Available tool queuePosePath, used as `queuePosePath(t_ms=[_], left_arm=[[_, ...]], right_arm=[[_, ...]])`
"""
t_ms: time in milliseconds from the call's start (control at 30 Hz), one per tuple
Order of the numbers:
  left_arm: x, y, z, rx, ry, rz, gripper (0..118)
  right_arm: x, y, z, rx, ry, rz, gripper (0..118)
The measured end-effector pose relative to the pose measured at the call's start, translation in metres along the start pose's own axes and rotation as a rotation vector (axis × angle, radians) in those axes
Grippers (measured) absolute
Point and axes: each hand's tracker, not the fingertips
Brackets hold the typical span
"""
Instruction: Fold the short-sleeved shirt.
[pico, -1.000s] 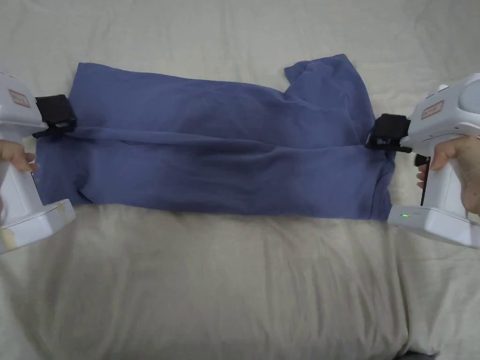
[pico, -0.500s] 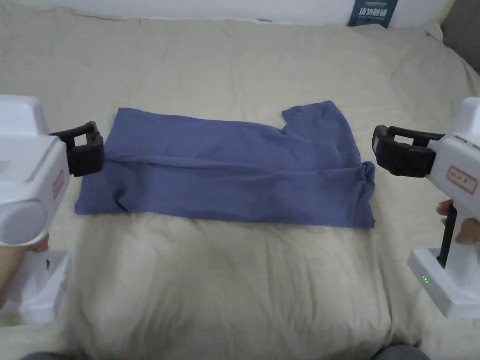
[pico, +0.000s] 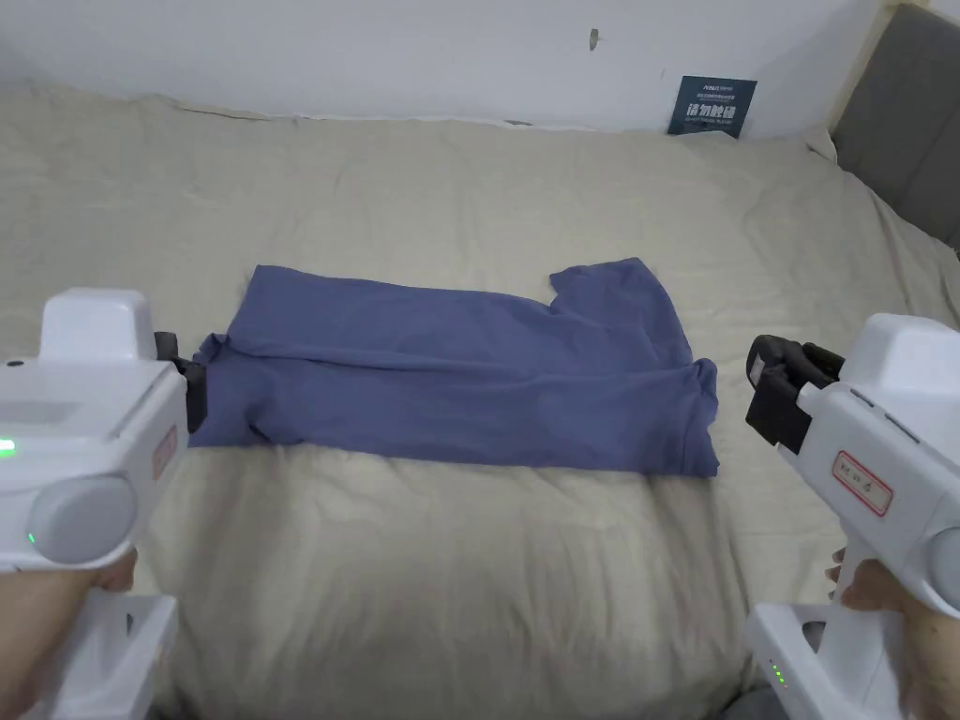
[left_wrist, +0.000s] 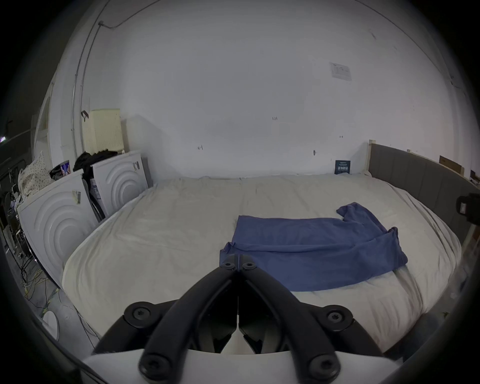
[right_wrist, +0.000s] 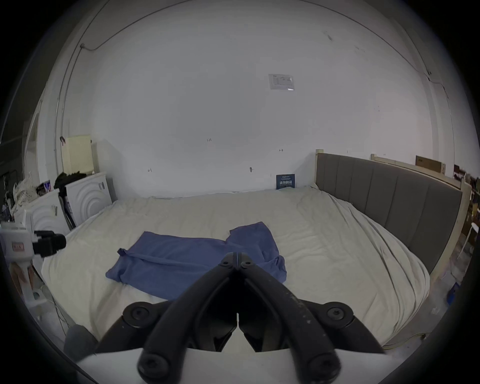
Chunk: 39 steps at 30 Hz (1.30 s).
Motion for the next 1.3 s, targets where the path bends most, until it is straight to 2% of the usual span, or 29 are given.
queuePosePath(t_ms=[33,167,200,233,433,633,700,733,800,833,867,900,1033,1100,1133,1233,1267,1300], left_arm=[[-0.004,0.003,-0.005,-0.032,-0.027,0.003,7],[-0.029,0.026,-0.045,-0.125,-0.118,0.107,110],[-0.032,0.030,-0.061,-0.188,-0.116,0.109,118],[-0.036,0.033,-0.076,-0.228,-0.119,0.096,118],[-0.043,0.034,-0.171,-0.466,-0.107,0.089,118],[-0.031,-0.010,-0.270,-0.678,-0.001,0.026,118],[-0.026,-0.024,-0.282,-0.727,0.020,0.022,104],[-0.024,-0.030,-0.288,-0.744,0.032,0.014,91],[-0.019,-0.040,-0.287,-0.782,-0.031,0.030,53],[-0.019,-0.038,-0.282,-0.756,-0.079,0.094,40],[-0.017,-0.033,-0.281,-0.752,-0.034,0.112,18],[-0.016,-0.029,-0.282,-0.770,-0.047,0.106,5],[-0.014,-0.020,-0.276,-0.772,-0.062,0.044,5],[-0.019,-0.014,-0.273,-0.752,-0.065,0.065,5],[-0.022,-0.010,-0.269,-0.732,-0.073,0.079,5],[-0.029,0.003,-0.260,-0.680,-0.090,0.084,5],[-0.030,0.006,-0.258,-0.673,-0.093,0.087,5],[-0.031,0.009,-0.256,-0.667,-0.097,0.089,5]], right_arm=[[0.000,0.000,0.000,-0.002,0.001,0.003,2],[-0.004,0.001,-0.004,-0.006,0.003,0.009,2],[-0.006,0.002,-0.006,-0.010,0.002,0.015,2],[-0.006,0.001,-0.008,-0.016,-0.002,0.017,2],[0.001,-0.009,-0.039,-0.080,-0.028,0.014,2],[0.008,-0.029,-0.084,-0.196,-0.061,-0.011,2],[0.010,-0.035,-0.095,-0.222,-0.053,-0.021,2],[0.010,-0.037,-0.100,-0.234,-0.056,-0.015,2],[0.011,-0.039,-0.108,-0.251,-0.059,0.000,2],[0.011,-0.039,-0.110,-0.253,-0.060,0.005,2],[0.012,-0.039,-0.112,-0.255,-0.060,0.004,2],[0.014,-0.038,-0.113,-0.255,-0.058,-0.001,2],[0.020,-0.026,-0.125,-0.265,-0.044,-0.010,2],[0.027,-0.016,-0.141,-0.312,-0.053,-0.023,2],[0.031,-0.012,-0.151,-0.362,-0.056,-0.036,8],[0.046,-0.009,-0.194,-0.549,-0.031,-0.064,93],[0.050,-0.011,-0.208,-0.618,-0.021,-0.075,118],[0.053,-0.016,-0.220,-0.670,-0.010,-0.092,118]])
